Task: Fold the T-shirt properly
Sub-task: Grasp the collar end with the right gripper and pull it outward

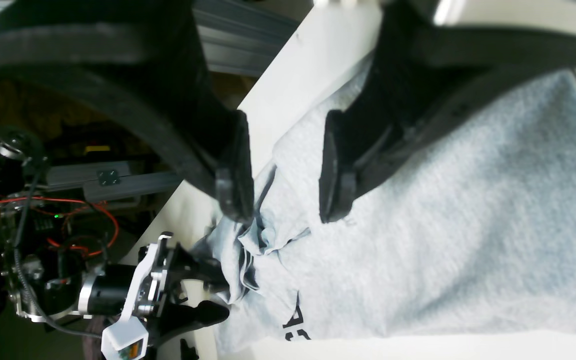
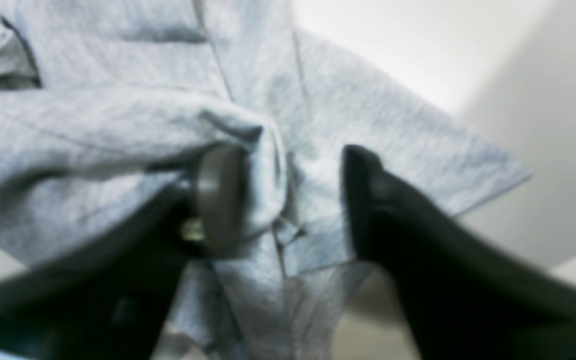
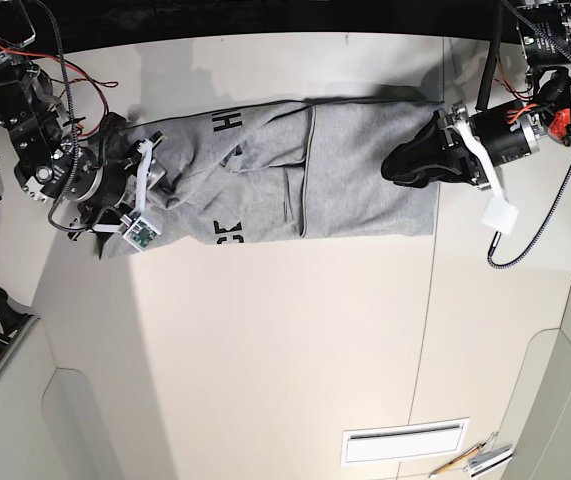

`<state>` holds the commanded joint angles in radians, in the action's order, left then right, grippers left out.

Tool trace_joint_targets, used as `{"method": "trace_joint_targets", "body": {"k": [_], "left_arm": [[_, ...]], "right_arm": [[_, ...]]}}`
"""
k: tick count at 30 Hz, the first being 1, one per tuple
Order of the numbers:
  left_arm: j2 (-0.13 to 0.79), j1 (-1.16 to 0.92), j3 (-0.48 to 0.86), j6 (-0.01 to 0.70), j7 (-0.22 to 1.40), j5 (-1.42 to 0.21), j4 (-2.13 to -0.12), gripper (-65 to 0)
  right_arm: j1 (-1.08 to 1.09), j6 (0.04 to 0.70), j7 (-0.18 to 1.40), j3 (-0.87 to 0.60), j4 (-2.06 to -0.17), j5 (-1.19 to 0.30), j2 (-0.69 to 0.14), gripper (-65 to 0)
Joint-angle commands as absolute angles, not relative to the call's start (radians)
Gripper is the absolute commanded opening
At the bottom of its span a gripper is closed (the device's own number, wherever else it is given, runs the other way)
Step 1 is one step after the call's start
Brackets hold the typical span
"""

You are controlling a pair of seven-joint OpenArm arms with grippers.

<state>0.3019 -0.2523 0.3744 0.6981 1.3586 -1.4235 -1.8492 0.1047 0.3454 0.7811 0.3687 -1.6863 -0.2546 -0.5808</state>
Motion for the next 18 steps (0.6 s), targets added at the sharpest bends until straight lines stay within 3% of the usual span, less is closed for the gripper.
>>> {"method": "trace_joint_targets", "body": {"k": [7, 13, 18], "left_arm": [[0.302, -0.252, 0.374, 0.698, 1.359, -1.412, -1.849, -42.0], [0.302, -0.252, 0.374, 0.698, 1.358, -1.409, -1.849, -42.0], [0.302, -0.252, 0.374, 0.698, 1.345, -1.409, -1.849, -42.0]], "right_arm": [[0.104, 0.265, 0.815, 0.315, -1.768, -0.293, -0.581, -26.8], [0.101, 0.267, 0.838, 0.119, -1.792, -0.368, -0.578, -26.8], [0.045, 0.329, 0.868, -0.096, -1.792, -0.483, -0.576, -26.8]]}}
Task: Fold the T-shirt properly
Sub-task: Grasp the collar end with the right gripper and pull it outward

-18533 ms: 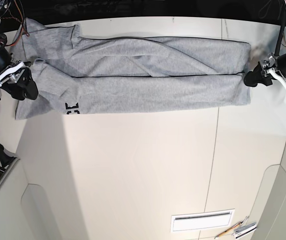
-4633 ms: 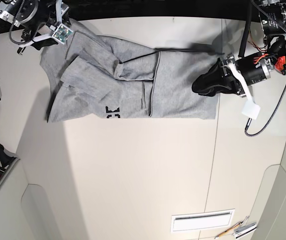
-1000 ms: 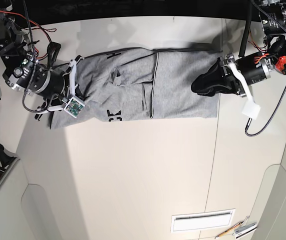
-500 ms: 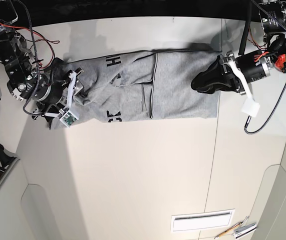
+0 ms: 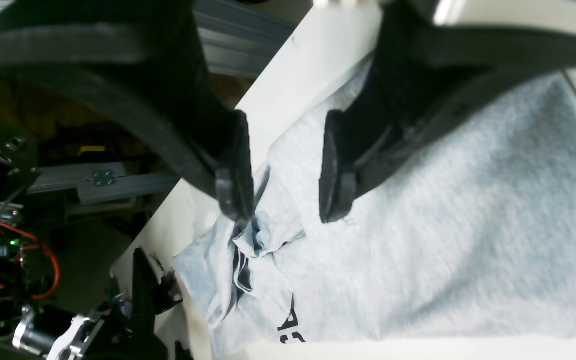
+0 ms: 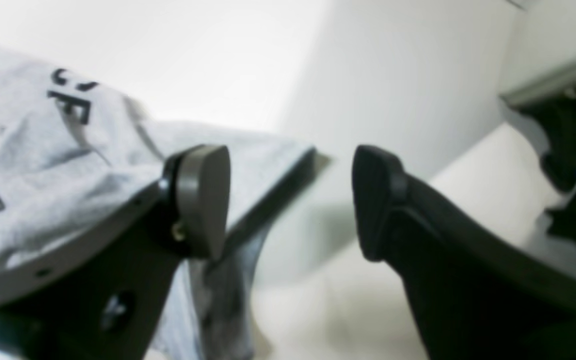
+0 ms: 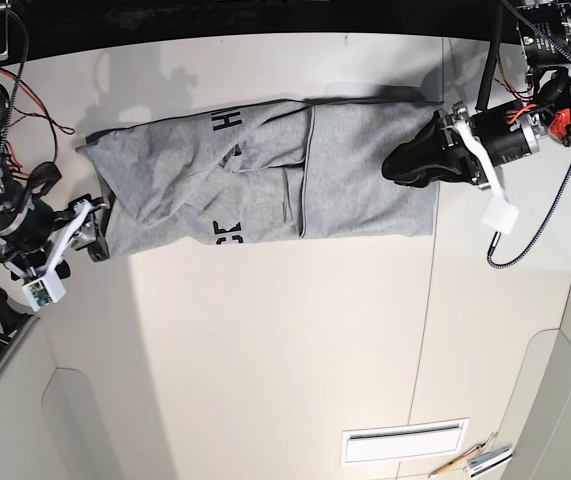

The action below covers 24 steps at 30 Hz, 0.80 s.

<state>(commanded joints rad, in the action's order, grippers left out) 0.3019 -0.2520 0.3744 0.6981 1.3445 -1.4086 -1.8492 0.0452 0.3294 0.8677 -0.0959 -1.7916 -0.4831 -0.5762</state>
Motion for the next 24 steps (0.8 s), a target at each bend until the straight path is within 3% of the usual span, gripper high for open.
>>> {"method": "trace_joint_targets", "body": {"k": [6, 8, 9, 14, 17, 24], "left_arm": [[0.302, -0.252, 0.374, 0.698, 1.314, -1.366, -1.849, -42.0], [0.302, -0.252, 0.374, 0.698, 1.313, -1.366, -1.849, -42.0], [0.302, -0.252, 0.374, 0.698, 1.313, -1.366, -1.849, -42.0], [0.302, -0.252, 0.374, 0.698, 1.312, -1.368, -1.849, -42.0], [0.302, -0.252, 0.374, 0.698, 1.312, -1.368, -1.849, -42.0], [0.302, -0.252, 0.374, 0.698, 1.312, -1.369, -1.849, -42.0]], "right_arm": [[-0.078, 0.522, 1.002, -0.391, -1.792, -0.788, -0.446, -26.7], [-0.110, 0.564, 1.042, -0.456, -1.792, -0.876, -0.395, -22.4], [-0.129, 0.574, 1.044, -0.469, -1.792, -0.898, -0.376, -19.5], [-0.200, 0.580, 1.001, -0.463, -1.773, -0.856, -0.299, -19.5], [-0.189, 0.579, 0.921, -0.463, -1.731, -0.771, -0.294, -19.5], [-0.174, 0.579, 0.864, -0.371, -1.587, -0.725, -0.294, -19.5]]}}
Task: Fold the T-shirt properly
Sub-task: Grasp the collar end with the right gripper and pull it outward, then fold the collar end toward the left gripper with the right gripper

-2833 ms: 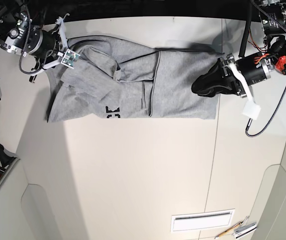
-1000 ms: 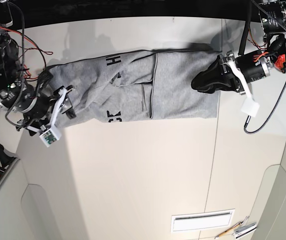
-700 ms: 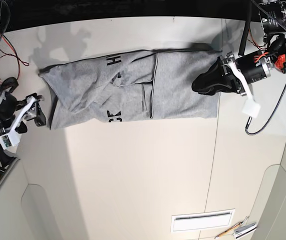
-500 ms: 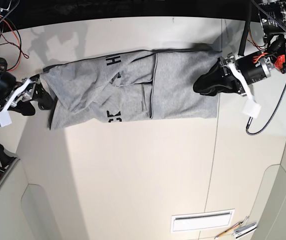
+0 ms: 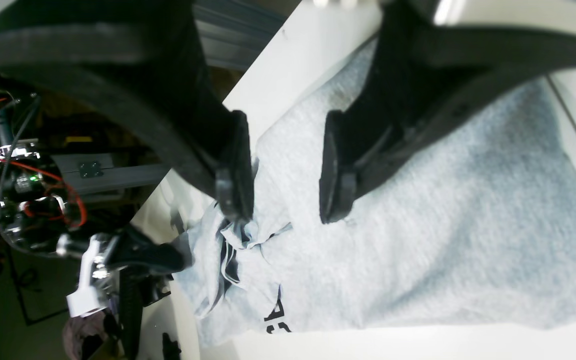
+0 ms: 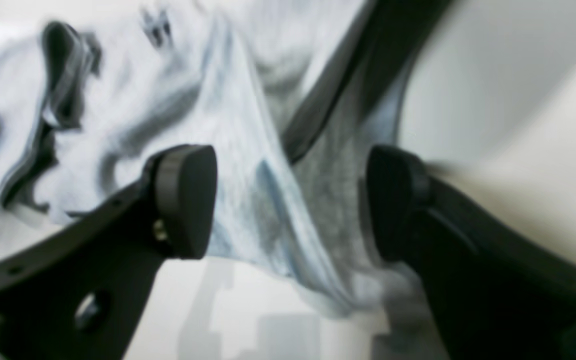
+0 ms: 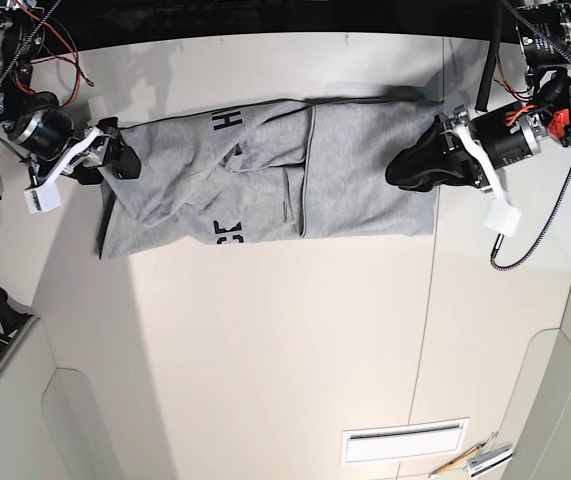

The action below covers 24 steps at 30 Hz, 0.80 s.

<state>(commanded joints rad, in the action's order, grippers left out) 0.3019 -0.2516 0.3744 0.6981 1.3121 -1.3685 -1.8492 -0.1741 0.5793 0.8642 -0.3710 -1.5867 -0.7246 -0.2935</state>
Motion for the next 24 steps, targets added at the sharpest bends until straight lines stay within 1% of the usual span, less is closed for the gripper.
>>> {"method": "trace_joint_targets", "body": {"k": [1, 3, 10, 15, 19, 22, 24], "left_arm": [[0.302, -0.252, 0.374, 0.698, 1.312, -1.368, -1.849, -42.0], [0.302, -0.252, 0.374, 0.698, 1.314, -1.368, -1.849, -42.0], [0.302, -0.252, 0.374, 0.698, 1.314, -1.367, -1.849, -42.0], [0.302, -0.252, 0.374, 0.698, 1.314, -1.348, -1.849, -42.0], [0.302, -0.252, 0.374, 0.698, 1.312, -1.349, -1.849, -42.0], [0.302, -0.252, 0.374, 0.698, 1.312, -1.349, -1.849, -42.0], [0.302, -0.252, 0.374, 0.698, 1.312, -1.349, -1.849, -42.0]], "right_arm": [[-0.172, 0.574, 0.839, -0.358, -1.569, -0.697, -0.293, -19.5], [-0.172, 0.564, 0.810, -0.356, -1.544, -0.687, -0.294, -19.5], [-0.130, 0.564, 0.816, -0.365, -1.543, -0.688, -0.296, -19.6], [-0.103, 0.554, 0.815, -0.374, -1.542, -0.653, -0.299, -19.6], [-0.103, 0.554, 0.815, -0.373, -1.494, -0.651, -0.299, -19.6], [-0.103, 0.570, 0.815, -0.373, -1.397, -0.672, -0.299, -19.6], [-0.103, 0.594, 0.816, -0.370, -1.375, -0.712, -0.295, -19.6]]}}
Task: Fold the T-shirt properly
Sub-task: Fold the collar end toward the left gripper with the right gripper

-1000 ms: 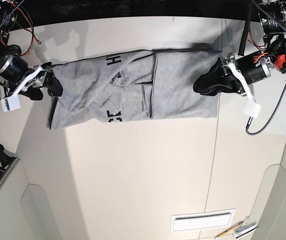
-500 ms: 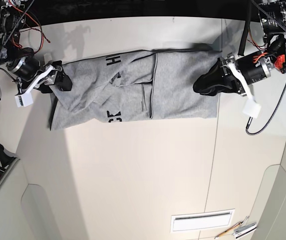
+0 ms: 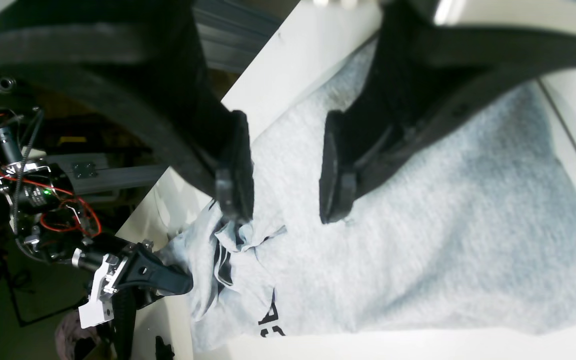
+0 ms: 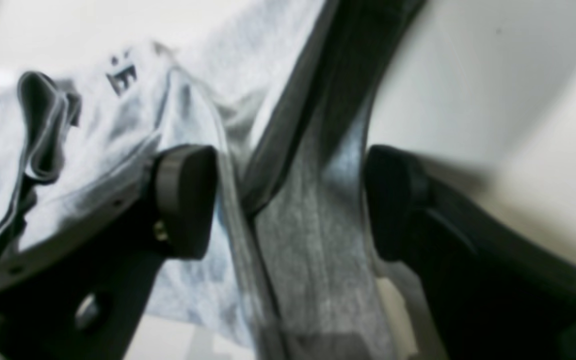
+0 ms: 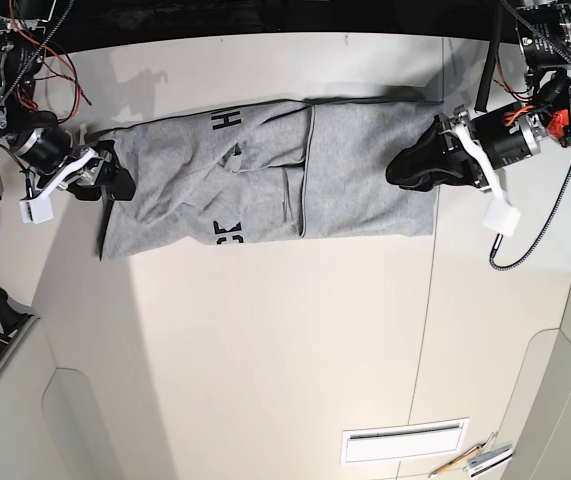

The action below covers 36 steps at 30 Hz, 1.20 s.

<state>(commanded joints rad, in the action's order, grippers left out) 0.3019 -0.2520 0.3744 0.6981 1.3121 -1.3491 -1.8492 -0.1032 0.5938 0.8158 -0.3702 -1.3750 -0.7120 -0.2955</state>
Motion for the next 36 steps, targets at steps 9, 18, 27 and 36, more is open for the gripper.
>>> {"method": "trace_joint_targets", "body": {"k": [9, 18, 27, 36], "left_arm": [[0.302, -0.251, 0.374, 0.698, 1.305, -1.350, -1.849, -42.0], [0.302, -0.247, 0.374, 0.698, 1.327, -1.405, -1.853, -42.0], [0.302, -0.247, 0.374, 0.698, 1.369, -1.442, -1.892, -42.0], [0.302, -0.253, 0.374, 0.698, 1.279, -1.196, -1.890, -42.0]], "right_arm": [[-0.099, 0.606, 0.837, -0.242, -1.401, -0.749, -0.296, -19.9], [-0.089, 0.606, 0.855, -0.237, -1.431, -0.768, -0.297, -19.9], [-0.089, 0.606, 0.860, -0.238, -1.431, -0.791, -0.297, -63.5], [-0.056, 0.606, 0.906, -0.368, -1.512, -0.801, -0.324, -65.0]]}}
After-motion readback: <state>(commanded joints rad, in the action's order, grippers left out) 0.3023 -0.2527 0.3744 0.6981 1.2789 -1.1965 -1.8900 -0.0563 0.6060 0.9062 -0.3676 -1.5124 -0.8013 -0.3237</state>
